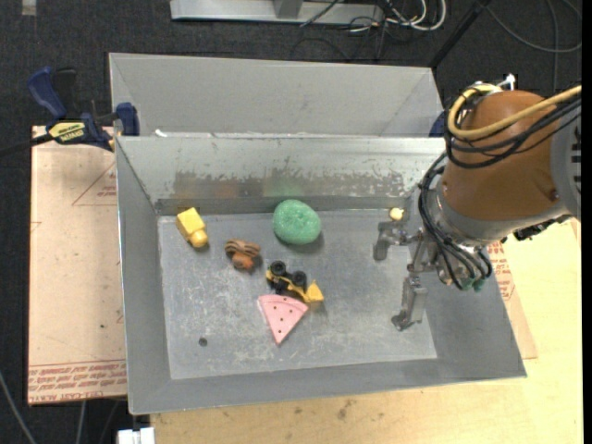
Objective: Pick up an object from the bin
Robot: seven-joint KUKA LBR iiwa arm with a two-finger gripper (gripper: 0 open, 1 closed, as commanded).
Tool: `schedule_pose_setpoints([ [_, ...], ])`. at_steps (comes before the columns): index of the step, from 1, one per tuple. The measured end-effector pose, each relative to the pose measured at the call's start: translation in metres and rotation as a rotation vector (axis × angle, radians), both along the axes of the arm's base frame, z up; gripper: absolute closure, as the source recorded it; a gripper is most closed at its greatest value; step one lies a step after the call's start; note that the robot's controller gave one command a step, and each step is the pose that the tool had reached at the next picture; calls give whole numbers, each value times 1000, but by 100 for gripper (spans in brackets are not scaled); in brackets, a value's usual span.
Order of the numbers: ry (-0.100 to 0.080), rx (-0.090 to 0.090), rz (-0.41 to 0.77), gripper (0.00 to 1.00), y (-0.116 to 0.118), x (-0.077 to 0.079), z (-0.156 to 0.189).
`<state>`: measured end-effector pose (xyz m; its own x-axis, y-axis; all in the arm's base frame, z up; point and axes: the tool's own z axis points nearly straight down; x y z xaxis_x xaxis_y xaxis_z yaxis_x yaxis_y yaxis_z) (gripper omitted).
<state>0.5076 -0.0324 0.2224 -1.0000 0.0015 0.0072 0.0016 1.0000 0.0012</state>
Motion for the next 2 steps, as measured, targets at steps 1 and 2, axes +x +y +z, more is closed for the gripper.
schedule_pose_setpoints([
  [1,-8,-1,1,0,0,2,4],
  [2,-16,-1,-17,0,44,12,-48],
])
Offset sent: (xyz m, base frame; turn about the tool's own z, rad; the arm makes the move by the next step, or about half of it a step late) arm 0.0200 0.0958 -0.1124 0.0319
